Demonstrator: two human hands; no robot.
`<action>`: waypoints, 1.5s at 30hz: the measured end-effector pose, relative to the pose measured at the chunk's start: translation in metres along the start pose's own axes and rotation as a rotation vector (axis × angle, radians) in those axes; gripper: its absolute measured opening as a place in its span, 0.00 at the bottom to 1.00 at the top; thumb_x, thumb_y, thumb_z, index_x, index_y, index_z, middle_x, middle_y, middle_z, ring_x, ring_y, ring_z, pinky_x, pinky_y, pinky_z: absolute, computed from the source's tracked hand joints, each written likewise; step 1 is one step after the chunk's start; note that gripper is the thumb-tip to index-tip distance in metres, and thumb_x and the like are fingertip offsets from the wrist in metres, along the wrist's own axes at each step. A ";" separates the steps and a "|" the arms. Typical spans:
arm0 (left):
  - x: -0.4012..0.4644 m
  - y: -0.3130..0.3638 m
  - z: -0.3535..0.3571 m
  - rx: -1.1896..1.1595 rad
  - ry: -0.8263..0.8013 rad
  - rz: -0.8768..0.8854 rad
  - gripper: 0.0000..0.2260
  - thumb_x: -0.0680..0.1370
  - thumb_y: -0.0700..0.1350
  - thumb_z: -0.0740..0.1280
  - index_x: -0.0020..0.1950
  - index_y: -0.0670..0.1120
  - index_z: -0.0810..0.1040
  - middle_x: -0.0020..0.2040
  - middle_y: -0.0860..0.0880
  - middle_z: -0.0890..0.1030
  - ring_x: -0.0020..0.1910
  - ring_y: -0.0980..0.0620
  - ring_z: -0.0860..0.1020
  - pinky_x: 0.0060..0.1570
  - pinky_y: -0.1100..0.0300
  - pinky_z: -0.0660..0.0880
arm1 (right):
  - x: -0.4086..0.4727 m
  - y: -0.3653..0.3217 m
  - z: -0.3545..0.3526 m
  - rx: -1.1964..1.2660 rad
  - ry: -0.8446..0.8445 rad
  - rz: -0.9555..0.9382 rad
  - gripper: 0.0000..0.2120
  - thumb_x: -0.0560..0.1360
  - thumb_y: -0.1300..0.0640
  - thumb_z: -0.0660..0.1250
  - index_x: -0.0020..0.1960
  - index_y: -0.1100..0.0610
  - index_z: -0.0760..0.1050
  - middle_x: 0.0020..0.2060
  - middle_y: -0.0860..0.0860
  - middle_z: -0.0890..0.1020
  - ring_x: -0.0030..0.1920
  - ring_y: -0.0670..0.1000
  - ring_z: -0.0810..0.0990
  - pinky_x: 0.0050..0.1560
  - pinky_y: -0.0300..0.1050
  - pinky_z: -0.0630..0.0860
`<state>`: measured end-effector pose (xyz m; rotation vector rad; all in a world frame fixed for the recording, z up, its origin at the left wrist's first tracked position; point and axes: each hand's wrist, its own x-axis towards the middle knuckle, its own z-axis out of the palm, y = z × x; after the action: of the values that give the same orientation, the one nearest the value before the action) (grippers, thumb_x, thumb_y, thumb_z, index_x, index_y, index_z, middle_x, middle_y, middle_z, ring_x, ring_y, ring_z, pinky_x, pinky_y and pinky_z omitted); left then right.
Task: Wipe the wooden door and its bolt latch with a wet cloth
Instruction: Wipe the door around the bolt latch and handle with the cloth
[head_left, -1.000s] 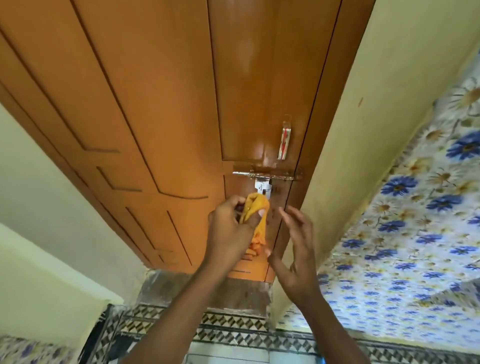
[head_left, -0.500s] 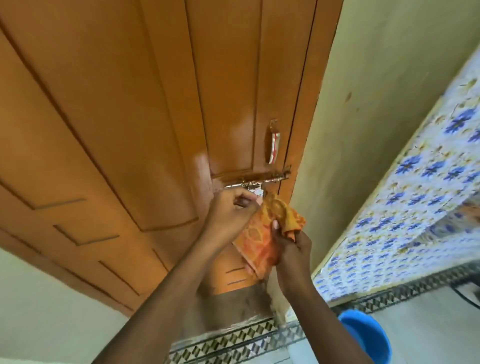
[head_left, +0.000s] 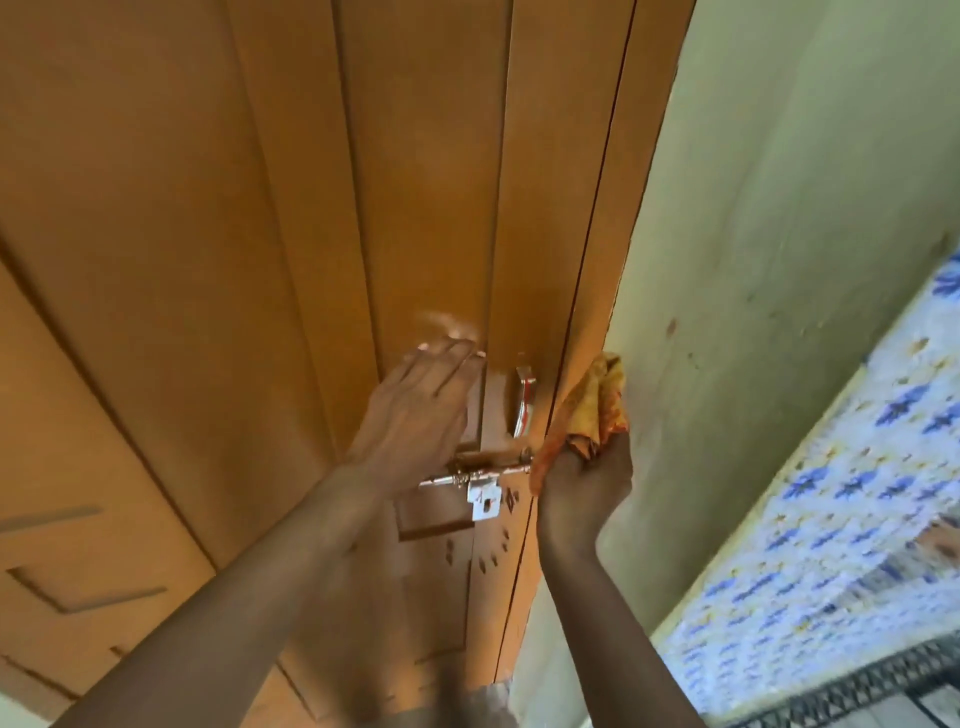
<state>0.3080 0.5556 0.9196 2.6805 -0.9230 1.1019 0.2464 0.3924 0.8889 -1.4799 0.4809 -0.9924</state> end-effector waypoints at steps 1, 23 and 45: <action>0.006 -0.007 0.007 0.094 0.003 0.020 0.25 0.81 0.44 0.66 0.79 0.42 0.69 0.79 0.43 0.68 0.79 0.43 0.65 0.78 0.44 0.64 | 0.007 0.000 0.010 -0.005 -0.006 -0.059 0.18 0.81 0.60 0.62 0.70 0.56 0.75 0.61 0.53 0.83 0.60 0.54 0.82 0.65 0.53 0.78; -0.002 -0.042 0.110 0.543 0.326 -0.006 0.32 0.84 0.57 0.57 0.85 0.44 0.56 0.85 0.45 0.49 0.85 0.45 0.46 0.79 0.44 0.48 | 0.034 0.117 0.044 -0.355 -0.296 -0.803 0.24 0.84 0.48 0.60 0.76 0.59 0.64 0.73 0.61 0.72 0.74 0.63 0.71 0.55 0.64 0.82; -0.002 -0.044 0.111 0.526 0.406 0.022 0.32 0.83 0.57 0.62 0.84 0.44 0.61 0.83 0.45 0.60 0.82 0.44 0.58 0.77 0.43 0.55 | 0.051 0.105 0.036 -0.455 -0.435 -0.953 0.27 0.81 0.60 0.68 0.76 0.61 0.64 0.76 0.60 0.68 0.79 0.62 0.63 0.67 0.67 0.74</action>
<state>0.3993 0.5581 0.8422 2.6282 -0.6582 2.0367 0.3292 0.3548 0.8080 -2.3512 -0.4022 -1.2630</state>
